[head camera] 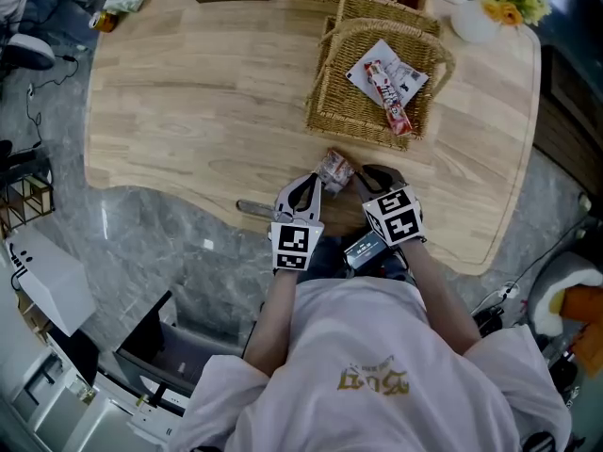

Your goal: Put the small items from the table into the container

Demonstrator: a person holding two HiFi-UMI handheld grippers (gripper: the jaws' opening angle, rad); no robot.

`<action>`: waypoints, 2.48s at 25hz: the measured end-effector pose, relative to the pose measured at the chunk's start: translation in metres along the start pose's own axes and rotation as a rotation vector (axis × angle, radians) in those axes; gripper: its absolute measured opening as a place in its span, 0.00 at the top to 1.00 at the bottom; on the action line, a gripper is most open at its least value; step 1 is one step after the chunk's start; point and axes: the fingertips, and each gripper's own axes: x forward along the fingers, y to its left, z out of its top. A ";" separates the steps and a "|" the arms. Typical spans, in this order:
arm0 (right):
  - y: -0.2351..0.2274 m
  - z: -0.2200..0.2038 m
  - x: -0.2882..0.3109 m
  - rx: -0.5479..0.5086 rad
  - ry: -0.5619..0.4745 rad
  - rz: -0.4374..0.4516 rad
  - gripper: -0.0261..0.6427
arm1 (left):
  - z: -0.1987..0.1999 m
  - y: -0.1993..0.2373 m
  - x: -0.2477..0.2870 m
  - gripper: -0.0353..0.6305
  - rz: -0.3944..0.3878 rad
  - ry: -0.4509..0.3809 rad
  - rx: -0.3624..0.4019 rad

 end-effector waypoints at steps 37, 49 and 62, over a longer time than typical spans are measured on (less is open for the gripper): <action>0.018 0.030 -0.035 -0.122 -0.153 0.020 0.94 | 0.015 -0.003 -0.015 0.96 0.037 -0.053 -0.023; 0.025 0.042 -0.070 -0.151 -0.231 0.000 0.94 | 0.031 -0.010 -0.022 0.96 0.054 -0.091 -0.002; 0.027 0.046 -0.103 -0.160 -0.299 -0.020 0.94 | 0.053 -0.015 -0.032 0.96 0.057 -0.124 0.013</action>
